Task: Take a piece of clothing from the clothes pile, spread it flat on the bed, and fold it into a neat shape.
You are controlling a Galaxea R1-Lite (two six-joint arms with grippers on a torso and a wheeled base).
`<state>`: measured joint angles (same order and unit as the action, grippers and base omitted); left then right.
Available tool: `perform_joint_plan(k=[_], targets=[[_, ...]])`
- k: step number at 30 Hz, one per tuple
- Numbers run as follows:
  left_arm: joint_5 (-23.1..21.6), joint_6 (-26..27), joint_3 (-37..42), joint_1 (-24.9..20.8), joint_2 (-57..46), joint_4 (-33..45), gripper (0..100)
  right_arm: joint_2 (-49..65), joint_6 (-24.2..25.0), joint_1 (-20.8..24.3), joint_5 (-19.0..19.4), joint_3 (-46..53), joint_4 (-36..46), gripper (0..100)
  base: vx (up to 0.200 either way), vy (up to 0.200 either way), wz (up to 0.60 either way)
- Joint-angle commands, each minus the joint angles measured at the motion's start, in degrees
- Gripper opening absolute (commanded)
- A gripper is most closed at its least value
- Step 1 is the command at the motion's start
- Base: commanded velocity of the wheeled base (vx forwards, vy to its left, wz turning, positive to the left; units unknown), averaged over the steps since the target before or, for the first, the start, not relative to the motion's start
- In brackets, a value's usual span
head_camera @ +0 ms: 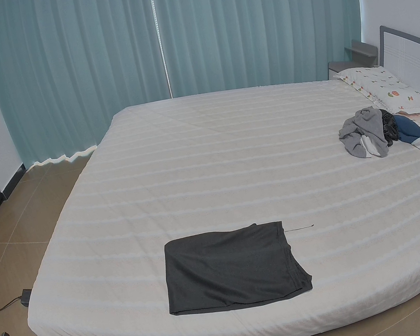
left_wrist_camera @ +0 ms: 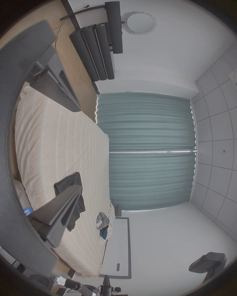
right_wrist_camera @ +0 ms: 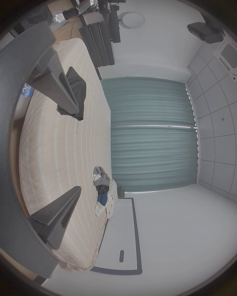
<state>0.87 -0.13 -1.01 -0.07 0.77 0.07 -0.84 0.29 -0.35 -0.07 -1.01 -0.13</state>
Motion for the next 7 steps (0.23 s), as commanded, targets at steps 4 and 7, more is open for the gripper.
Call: perform_joint_plan(k=[4,7], targets=[[0.01,-0.04,0.92,0.07,-0.59,0.01,100,0.67,0.06,0.00,-0.01,1.01,-0.04,100,0.000,0.000,0.00],[0.01,-0.04,0.92,-0.01,-0.59,0.01,100,0.67,0.23,0.00,0.07,1.01,-0.04,100,0.000,0.000,0.00]])
